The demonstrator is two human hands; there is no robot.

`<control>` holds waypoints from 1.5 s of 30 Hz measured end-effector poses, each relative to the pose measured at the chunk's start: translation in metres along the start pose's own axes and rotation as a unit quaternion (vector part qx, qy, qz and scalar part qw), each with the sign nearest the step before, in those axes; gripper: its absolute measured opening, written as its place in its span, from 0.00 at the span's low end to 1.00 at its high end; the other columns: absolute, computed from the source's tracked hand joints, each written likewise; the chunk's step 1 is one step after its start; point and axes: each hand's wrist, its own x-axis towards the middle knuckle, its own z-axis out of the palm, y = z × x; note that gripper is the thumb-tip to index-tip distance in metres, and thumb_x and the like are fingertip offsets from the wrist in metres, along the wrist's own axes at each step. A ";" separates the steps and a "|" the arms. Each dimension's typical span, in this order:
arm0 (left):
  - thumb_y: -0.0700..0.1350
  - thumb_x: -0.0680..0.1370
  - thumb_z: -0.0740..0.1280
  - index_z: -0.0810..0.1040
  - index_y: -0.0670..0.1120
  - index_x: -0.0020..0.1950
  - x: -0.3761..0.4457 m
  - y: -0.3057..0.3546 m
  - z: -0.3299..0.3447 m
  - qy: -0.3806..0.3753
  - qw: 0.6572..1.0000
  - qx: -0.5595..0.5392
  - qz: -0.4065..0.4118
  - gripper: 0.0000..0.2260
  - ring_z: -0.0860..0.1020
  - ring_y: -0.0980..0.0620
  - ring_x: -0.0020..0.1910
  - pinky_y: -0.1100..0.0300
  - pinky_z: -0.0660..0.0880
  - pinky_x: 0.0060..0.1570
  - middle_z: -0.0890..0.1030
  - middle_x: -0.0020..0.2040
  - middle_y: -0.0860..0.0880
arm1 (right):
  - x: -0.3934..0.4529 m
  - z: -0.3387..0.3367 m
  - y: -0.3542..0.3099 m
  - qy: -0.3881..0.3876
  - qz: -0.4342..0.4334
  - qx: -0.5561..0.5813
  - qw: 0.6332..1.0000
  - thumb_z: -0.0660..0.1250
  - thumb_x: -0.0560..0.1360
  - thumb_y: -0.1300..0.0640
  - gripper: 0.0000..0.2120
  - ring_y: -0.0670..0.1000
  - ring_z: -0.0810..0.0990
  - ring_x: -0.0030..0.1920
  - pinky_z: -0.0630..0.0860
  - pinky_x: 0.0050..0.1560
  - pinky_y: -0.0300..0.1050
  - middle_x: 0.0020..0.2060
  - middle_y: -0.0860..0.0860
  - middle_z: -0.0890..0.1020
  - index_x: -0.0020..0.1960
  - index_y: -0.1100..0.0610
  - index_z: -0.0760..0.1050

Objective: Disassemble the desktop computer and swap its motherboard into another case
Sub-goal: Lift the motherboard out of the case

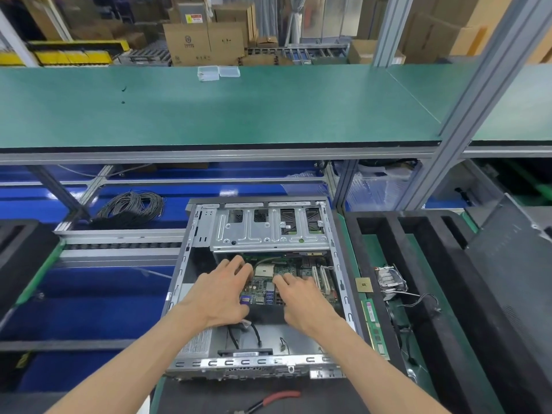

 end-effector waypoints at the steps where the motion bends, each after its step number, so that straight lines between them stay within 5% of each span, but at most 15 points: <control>1: 0.59 0.64 0.61 0.64 0.56 0.57 0.000 0.000 0.001 -0.004 1.000 0.005 -0.001 0.23 0.67 0.53 0.47 0.58 0.65 0.30 0.66 0.53 0.57 | 0.000 0.000 0.000 0.001 0.000 0.004 1.000 0.62 0.72 0.70 0.25 0.59 0.79 0.53 0.68 0.67 0.60 0.57 0.56 0.76 0.67 0.58 0.65; 7: 0.49 0.70 0.68 0.64 0.59 0.64 0.003 0.005 0.005 -0.022 0.999 -0.002 -0.026 0.24 0.74 0.51 0.57 0.50 0.76 0.44 0.74 0.59 0.57 | 0.001 -0.009 -0.001 0.004 -0.002 0.036 0.999 0.62 0.71 0.69 0.23 0.59 0.77 0.49 0.70 0.60 0.57 0.53 0.55 0.75 0.65 0.58 0.66; 20: 0.40 0.68 0.66 0.79 0.56 0.68 -0.004 0.003 -0.003 0.079 0.987 -0.128 -0.054 0.28 0.74 0.52 0.68 0.51 0.75 0.63 0.76 0.69 0.56 | 0.005 -0.037 -0.009 0.024 0.009 0.071 0.997 0.63 0.68 0.70 0.21 0.61 0.76 0.48 0.63 0.44 0.49 0.51 0.56 0.75 0.60 0.60 0.69; 32: 0.35 0.64 0.64 0.84 0.54 0.60 -0.004 -0.006 -0.024 0.141 0.971 -0.178 -0.077 0.27 0.82 0.48 0.56 0.53 0.80 0.56 0.84 0.60 0.51 | 0.020 -0.064 -0.016 0.004 0.012 0.103 0.995 0.62 0.68 0.70 0.15 0.57 0.69 0.37 0.59 0.29 0.46 0.36 0.52 0.67 0.54 0.61 0.70; 37: 0.39 0.65 0.61 0.85 0.60 0.56 -0.005 -0.004 -0.041 0.111 0.966 -0.206 -0.108 0.26 0.77 0.52 0.30 0.60 0.74 0.29 0.84 0.35 0.53 | 0.024 -0.074 -0.014 -0.012 0.011 0.128 0.992 0.61 0.67 0.70 0.12 0.52 0.67 0.33 0.57 0.27 0.44 0.35 0.52 0.66 0.48 0.60 0.68; 40: 0.37 0.67 0.65 0.85 0.61 0.56 -0.005 0.001 -0.053 0.110 0.971 -0.177 -0.114 0.26 0.71 0.55 0.23 0.63 0.67 0.24 0.79 0.27 0.53 | 0.025 -0.079 -0.011 -0.017 0.017 0.146 0.989 0.61 0.66 0.71 0.11 0.50 0.67 0.33 0.58 0.27 0.43 0.34 0.53 0.68 0.45 0.60 0.68; 45: 0.37 0.66 0.64 0.83 0.59 0.60 0.000 0.002 -0.065 0.056 0.982 -0.137 -0.118 0.27 0.75 0.48 0.26 0.56 0.78 0.29 0.85 0.35 0.46 | 0.022 -0.085 -0.008 -0.017 0.022 0.152 0.988 0.60 0.66 0.71 0.10 0.51 0.67 0.32 0.58 0.26 0.43 0.34 0.53 0.68 0.45 0.60 0.67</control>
